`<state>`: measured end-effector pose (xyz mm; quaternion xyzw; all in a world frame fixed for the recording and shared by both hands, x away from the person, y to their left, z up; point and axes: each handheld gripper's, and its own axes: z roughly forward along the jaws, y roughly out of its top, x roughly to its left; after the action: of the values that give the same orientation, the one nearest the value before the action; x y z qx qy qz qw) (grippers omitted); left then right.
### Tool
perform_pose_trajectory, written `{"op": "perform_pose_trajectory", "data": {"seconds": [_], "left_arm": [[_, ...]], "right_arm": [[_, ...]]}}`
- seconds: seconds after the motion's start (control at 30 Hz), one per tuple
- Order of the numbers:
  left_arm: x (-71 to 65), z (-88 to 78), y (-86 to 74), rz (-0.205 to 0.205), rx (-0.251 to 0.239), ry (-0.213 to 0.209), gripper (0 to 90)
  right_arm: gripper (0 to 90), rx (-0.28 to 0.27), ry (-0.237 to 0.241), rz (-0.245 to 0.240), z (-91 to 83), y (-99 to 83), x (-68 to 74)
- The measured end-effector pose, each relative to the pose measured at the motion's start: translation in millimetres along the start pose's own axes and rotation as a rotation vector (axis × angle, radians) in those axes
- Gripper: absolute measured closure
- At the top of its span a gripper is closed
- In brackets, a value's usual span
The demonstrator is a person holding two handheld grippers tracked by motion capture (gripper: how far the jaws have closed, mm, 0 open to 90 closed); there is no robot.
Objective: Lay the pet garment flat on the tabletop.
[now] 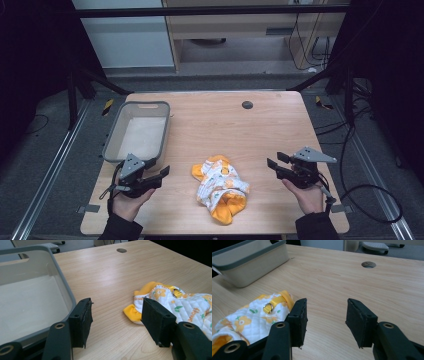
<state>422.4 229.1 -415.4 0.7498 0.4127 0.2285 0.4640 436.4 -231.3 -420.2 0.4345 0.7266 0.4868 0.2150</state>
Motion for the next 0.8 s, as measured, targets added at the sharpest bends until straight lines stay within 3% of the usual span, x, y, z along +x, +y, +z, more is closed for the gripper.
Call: {"op": "perform_pose_trajectory", "data": {"seconds": [0.47, 0.8], "left_arm": [[-16.7, 36.4, 20.7, 0.076, 0.033, -0.021, 42.7], [-21.6, 62.2, 29.3, 0.089, 0.059, -0.032, 44.1]], "right_arm": [[54.8, 0.013, 0.032, -0.011, 30.9, 21.1, 7.8], [57.1, 0.039, 0.059, -0.006, 51.7, 21.5, 12.3]]}}
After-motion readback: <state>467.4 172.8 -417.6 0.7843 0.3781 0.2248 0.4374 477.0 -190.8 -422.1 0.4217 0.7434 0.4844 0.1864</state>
